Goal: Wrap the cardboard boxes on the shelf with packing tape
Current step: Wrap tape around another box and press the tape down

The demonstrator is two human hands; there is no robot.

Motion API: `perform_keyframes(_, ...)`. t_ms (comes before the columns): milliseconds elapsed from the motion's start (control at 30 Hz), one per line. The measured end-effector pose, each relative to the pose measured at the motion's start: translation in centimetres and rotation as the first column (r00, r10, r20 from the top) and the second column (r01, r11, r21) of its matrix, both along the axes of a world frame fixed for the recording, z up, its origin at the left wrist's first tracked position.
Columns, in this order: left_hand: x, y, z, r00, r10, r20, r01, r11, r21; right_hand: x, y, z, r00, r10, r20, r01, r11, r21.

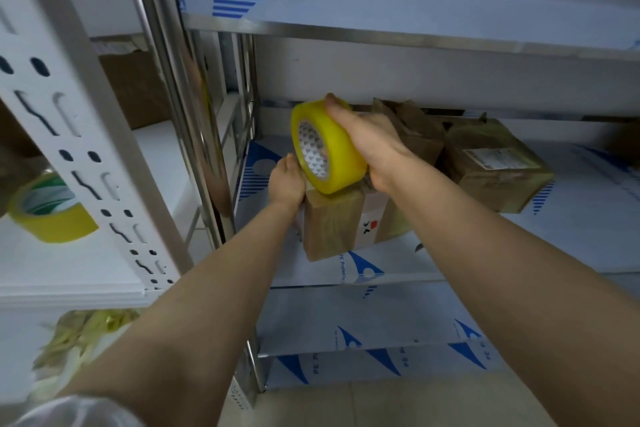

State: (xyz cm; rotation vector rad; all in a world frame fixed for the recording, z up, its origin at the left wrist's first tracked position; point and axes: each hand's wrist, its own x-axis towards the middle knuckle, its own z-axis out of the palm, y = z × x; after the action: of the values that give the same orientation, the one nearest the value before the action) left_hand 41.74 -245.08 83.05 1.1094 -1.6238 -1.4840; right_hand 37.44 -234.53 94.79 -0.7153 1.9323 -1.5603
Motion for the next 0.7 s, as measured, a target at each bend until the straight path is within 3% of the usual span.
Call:
perform_keyframes(300, -0.6, -0.7, -0.5, 0.999, 0.006, 0.049, -0.003, 0.998, -0.061, 2.2, 8.3, -0.7, 0.999, -0.025, -0.047, 0.033, 0.986, 0.164)
perform_keyframes(567, -0.3, -0.2, -0.2, 0.999, 0.025, 0.024, -0.025, 1.0, 0.012, 4.5, 11.2, -9.3, 0.984, -0.108, 0.139, 0.099, 0.993, 0.067)
perform_keyframes(700, -0.4, -1.0, 1.2, 0.99, -0.039, 0.139, 0.015, 0.985, 0.17, 4.8, 10.5, -11.6, 0.979, -0.1, 0.177, 0.11, 0.993, -0.044)
